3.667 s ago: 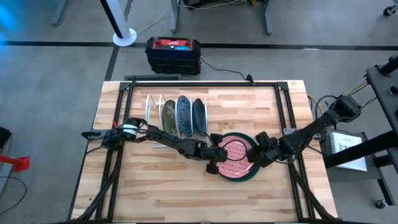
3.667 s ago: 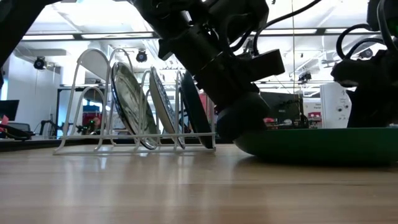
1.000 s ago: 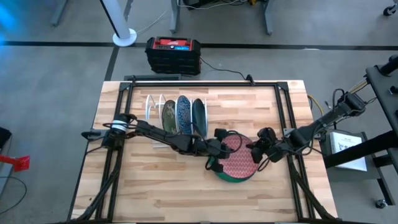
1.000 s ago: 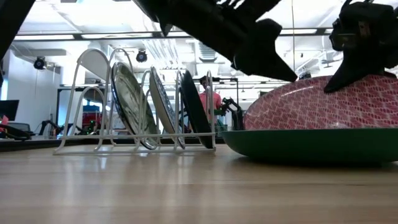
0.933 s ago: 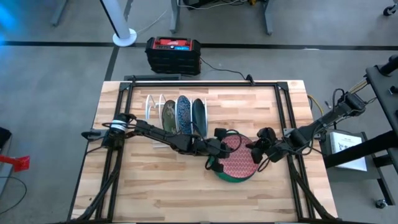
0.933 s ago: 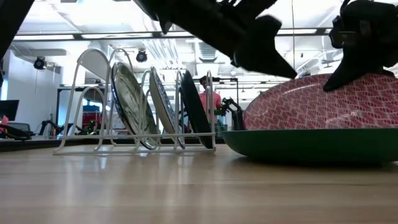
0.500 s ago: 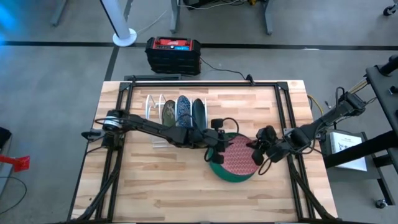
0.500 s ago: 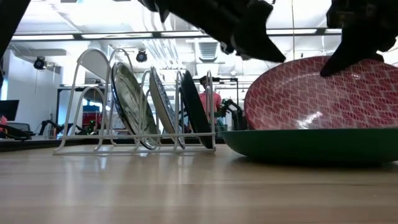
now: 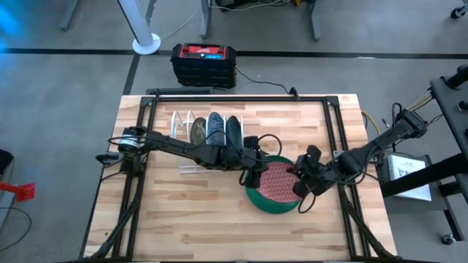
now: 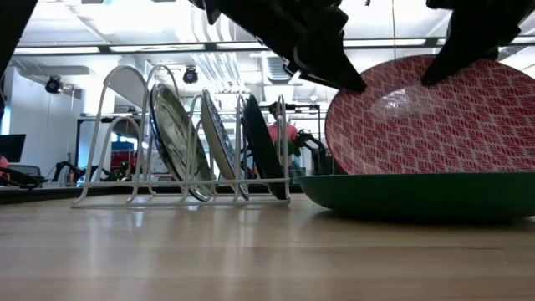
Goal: Sort dishes
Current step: Put the orange patterned plate into the dish rack
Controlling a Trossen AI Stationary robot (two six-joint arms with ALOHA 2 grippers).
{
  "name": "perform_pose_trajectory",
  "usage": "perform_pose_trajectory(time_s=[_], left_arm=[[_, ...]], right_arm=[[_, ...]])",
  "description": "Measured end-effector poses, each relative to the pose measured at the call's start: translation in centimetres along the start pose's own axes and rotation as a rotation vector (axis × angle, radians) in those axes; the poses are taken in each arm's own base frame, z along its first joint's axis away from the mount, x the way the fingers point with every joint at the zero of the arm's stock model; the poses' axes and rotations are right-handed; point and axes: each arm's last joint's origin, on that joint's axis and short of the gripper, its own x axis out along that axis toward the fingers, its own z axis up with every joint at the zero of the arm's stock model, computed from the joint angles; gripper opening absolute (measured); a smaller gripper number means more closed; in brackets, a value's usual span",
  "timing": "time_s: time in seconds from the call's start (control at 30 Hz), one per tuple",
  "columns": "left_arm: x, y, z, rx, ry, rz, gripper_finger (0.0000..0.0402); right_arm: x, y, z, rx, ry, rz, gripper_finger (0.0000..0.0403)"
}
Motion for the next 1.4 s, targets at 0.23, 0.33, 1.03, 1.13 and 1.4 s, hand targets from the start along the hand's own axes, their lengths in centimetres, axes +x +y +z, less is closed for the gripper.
perform_pose_trajectory(time_s=[0.23,0.33,1.03,1.13,1.4], left_arm=[[0.0,-0.3,0.0,-0.008,-0.019,-0.106,0.0246],[0.1,-0.3,-0.1,-0.009,-0.017,-0.110,0.0236],[0.1,-0.2,0.2,-0.083,-0.043,-0.079,0.0007],[0.1,-0.1,0.2,-0.092,-0.044,-0.062,0.0006],[0.1,-0.1,0.3,-0.099,-0.050,-0.067,0.0003]], right_arm=[[-0.5,0.5,1.1,-0.131,-0.046,-0.028,0.0000],[-0.8,0.5,1.5,-0.176,-0.067,-0.042,0.0000],[-1.1,0.4,2.0,-0.271,-0.116,-0.093,0.0020],[-1.2,0.2,2.0,-0.242,-0.123,-0.097,0.0042],[-2.0,-0.1,2.4,-0.158,-0.122,-0.085,0.0101]])
